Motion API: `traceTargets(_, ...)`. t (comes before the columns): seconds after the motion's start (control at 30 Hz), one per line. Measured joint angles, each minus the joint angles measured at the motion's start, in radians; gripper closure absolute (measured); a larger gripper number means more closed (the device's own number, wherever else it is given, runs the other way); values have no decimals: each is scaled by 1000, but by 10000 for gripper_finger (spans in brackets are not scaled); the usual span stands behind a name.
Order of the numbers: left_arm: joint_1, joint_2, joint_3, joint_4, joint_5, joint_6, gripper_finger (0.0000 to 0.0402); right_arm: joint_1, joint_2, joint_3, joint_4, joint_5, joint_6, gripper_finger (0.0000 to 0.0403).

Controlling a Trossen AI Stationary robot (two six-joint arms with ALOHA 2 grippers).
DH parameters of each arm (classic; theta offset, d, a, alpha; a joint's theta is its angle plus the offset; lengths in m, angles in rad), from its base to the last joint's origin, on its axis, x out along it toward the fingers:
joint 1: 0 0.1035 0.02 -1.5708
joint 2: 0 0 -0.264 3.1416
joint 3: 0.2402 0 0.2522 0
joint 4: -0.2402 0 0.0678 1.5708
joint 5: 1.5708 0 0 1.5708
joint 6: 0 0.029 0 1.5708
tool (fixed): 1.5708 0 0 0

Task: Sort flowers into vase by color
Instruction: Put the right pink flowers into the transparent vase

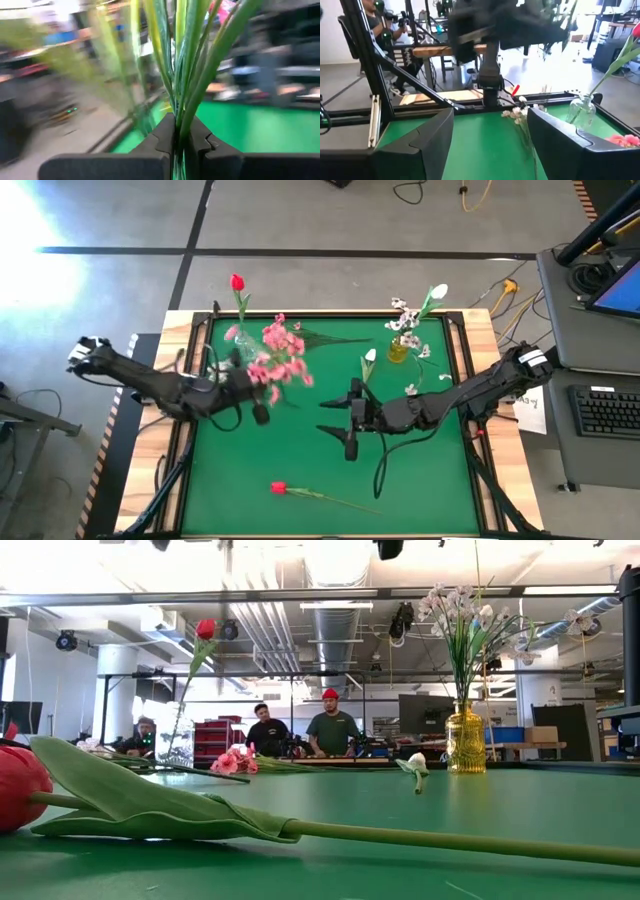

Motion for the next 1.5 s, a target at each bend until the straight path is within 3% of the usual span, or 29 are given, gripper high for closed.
traceTargets(0.07, 8, -65, 0, -99, -69, -15, 401, 0, 0, 0, -4, 0, 0, 150)
traceTargets(0.27, 95, -231, -2, -232, -82, -21, 401, -5, 1, 0, -7, 0, -7, 149)
traceTargets(0.6, 414, -334, -16, -251, -80, 109, 402, -6, 2, 0, -13, 1, -12, 147)
traceTargets(0.8, 615, -310, -18, -179, 101, 121, 402, -13, 2, 0, -15, 2, -10, 154)
traceTargets(0.93, 719, -294, -18, -155, 139, 153, 401, -19, 2, 0, -15, 3, -8, 156)
traceTargets(1.5, 799, -239, -18, -179, 165, 185, 401, -46, 2, 0, -31, 3, 18, 155)
